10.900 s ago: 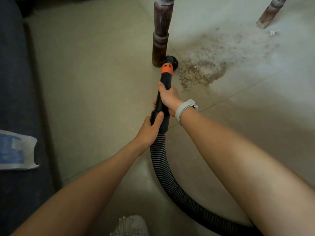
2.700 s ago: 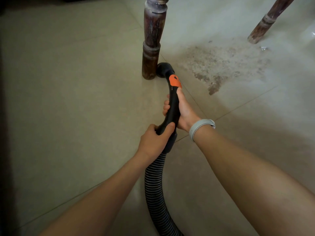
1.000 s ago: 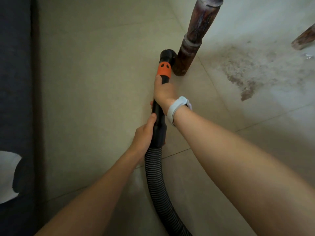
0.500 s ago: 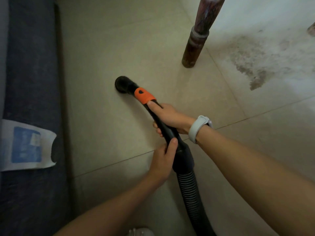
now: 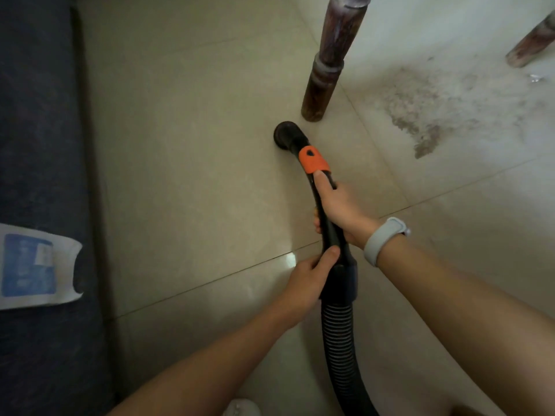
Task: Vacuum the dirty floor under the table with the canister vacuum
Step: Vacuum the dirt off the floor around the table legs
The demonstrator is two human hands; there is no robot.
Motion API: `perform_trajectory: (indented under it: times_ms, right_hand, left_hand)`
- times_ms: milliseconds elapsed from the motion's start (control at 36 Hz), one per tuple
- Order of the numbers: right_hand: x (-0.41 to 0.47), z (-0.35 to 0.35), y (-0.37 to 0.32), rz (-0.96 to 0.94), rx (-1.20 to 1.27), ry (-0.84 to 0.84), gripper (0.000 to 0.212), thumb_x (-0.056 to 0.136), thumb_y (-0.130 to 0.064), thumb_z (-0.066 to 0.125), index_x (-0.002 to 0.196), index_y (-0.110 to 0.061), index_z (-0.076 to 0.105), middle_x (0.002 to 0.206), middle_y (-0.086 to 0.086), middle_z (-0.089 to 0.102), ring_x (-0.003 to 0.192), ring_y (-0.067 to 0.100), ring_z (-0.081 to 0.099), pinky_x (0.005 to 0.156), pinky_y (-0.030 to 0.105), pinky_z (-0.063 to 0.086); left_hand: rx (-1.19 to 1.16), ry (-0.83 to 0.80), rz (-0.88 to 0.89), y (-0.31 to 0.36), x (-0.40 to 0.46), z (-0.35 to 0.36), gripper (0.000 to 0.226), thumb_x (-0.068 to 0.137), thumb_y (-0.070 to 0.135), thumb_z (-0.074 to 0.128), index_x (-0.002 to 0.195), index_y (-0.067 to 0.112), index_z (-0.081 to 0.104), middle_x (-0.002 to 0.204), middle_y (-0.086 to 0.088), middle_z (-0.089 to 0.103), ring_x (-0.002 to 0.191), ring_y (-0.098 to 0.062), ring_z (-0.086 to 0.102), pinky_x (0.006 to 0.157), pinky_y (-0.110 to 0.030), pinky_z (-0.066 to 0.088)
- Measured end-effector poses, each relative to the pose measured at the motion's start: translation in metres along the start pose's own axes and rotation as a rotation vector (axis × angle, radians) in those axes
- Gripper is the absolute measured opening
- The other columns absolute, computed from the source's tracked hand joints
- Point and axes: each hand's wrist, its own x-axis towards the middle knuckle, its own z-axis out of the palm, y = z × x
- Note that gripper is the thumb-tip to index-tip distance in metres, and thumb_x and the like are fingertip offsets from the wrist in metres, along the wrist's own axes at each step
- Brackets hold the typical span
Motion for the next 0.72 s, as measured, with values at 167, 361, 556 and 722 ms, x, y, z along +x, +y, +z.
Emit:
perform_trajectory:
  times_ms: [167, 361, 556, 722]
  right_hand:
    - [0.005, -0.027, -0.002, 0.129, 0.089, 0.216, 0.045, 0.096, -0.053, 0.040, 0.083, -0.010, 0.047, 0.065, 0.008, 0.052, 0.048, 0.020, 0.053, 0.045, 0.029, 0.047]
    - [-0.007, -0.081, -0.005, 0.299, 0.221, 0.343, 0.057, 0.094, -0.059, 0.040, 0.091, -0.003, 0.052, 0.063, 0.009, 0.057, 0.052, 0.026, 0.058, 0.061, 0.039, 0.056]
    - [0.003, -0.100, -0.010, 0.206, 0.334, 0.471, 0.035, 0.095, -0.036, 0.053, 0.074, -0.008, 0.044, 0.059, 0.007, 0.052, 0.048, 0.023, 0.054, 0.059, 0.039, 0.053]
    - [-0.006, -0.109, 0.026, 0.285, 0.416, 0.482, 0.039, 0.097, -0.044, 0.044, 0.077, -0.012, 0.042, 0.061, 0.007, 0.056, 0.049, 0.022, 0.056, 0.064, 0.039, 0.053]
  left_hand:
    - [-0.076, -0.071, 0.009, 0.013, -0.007, 0.017, 0.061, 0.062, 0.069, 0.060, 0.105, 0.027, 0.063, 0.112, -0.005, 0.070, 0.104, -0.023, 0.066, 0.095, -0.043, 0.052]
    - [0.171, -0.147, 0.022, 0.051, -0.012, 0.036, 0.025, 0.094, 0.048, 0.049, 0.096, 0.025, 0.059, 0.089, 0.000, 0.068, 0.078, -0.017, 0.067, 0.074, -0.028, 0.056]
    - [0.346, -0.178, 0.029, 0.082, 0.006, 0.045, 0.040, 0.093, 0.048, 0.051, 0.104, 0.011, 0.063, 0.102, -0.015, 0.069, 0.084, -0.030, 0.067, 0.086, -0.045, 0.056]
    - [0.548, -0.175, 0.025, 0.070, 0.003, 0.043, 0.050, 0.089, 0.060, 0.051, 0.104, 0.014, 0.060, 0.104, -0.012, 0.068, 0.090, -0.028, 0.067, 0.086, -0.042, 0.055]
